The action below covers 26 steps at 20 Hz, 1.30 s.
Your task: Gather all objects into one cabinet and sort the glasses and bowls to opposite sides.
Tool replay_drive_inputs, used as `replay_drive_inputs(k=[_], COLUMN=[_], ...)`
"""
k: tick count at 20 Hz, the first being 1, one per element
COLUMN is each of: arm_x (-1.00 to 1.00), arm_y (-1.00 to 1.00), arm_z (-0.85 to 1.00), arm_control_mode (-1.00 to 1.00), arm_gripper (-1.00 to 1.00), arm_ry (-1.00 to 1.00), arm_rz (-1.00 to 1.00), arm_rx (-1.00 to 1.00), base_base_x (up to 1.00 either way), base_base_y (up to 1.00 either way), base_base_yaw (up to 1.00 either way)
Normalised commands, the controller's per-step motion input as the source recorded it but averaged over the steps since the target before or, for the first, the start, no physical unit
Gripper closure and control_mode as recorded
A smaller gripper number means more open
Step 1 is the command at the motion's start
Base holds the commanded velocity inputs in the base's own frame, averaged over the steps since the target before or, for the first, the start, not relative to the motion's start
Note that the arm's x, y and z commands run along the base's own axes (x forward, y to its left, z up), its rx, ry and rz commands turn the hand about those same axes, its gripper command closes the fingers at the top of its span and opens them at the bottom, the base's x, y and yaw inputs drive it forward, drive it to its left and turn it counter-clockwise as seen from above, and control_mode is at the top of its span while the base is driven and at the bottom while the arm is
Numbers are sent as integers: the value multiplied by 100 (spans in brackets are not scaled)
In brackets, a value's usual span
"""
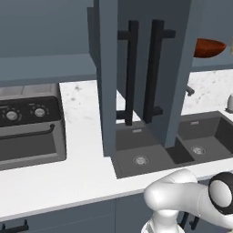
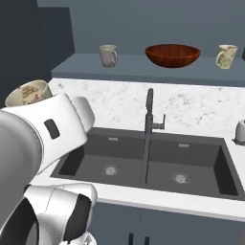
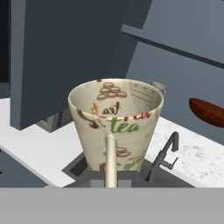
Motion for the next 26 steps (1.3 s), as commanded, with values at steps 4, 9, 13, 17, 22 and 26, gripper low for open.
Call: replay_drive_inputs(k=[4,9,13,17,22,26], arm_x=[0,0,0,0,0,0], arm_y=[0,0,0,0,0,0], arm_z=[0,0,0,0,0,0], arm_control_mode=[100,100,100,100,100,100], arm_gripper=[100,100,100,100,100,100], arm_ry=[0,0,0,0,0,0], arm_rz=[0,0,0,0,0,0], arm_rx=[0,0,0,0,0,0], base_base_x=[46,-24,9,14,70,73], base_base_y=[-100,-100,-86,-74,54,86], base_base_yaw=[-13,-17,-8,-4,-29,-28])
